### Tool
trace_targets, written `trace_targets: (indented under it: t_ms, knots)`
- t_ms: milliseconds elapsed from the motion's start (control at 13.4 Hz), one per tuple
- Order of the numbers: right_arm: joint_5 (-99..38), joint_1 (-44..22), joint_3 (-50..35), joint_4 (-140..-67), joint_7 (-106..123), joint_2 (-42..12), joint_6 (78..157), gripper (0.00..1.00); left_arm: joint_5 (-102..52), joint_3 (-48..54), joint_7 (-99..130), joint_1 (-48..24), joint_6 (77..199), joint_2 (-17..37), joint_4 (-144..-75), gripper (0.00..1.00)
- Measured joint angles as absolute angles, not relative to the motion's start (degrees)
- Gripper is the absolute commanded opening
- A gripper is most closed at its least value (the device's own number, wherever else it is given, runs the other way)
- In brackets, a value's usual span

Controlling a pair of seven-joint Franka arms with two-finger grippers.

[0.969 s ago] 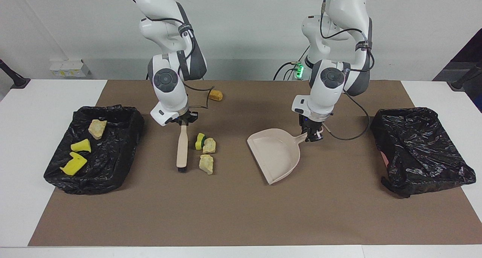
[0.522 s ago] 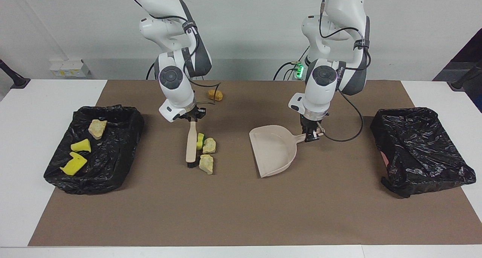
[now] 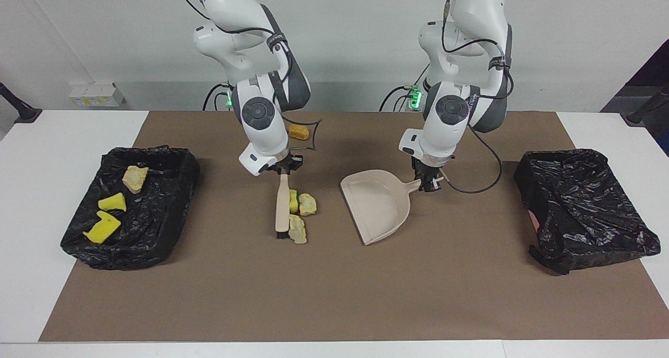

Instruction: Sweep and dump trash in bin

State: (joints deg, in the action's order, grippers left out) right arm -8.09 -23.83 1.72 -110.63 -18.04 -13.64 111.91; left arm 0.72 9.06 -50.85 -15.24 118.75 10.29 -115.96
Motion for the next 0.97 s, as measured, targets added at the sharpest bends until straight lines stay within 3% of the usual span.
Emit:
trace_targets:
  t_ms: [745, 969]
  knots:
    - [-15.05, -35.67, 1.26, -107.61, -18.59, -15.32, 114.98, 0.0, 0.08, 9.11, -46.34, -17.0, 119.48, 9.71, -116.29, 0.0]
    - [-15.18, -35.83, 1.27, -106.98, -18.09, -13.02, 111.09, 0.0, 0.08, 8.92, -45.89, -16.96, 121.53, 9.81, -116.68, 0.0]
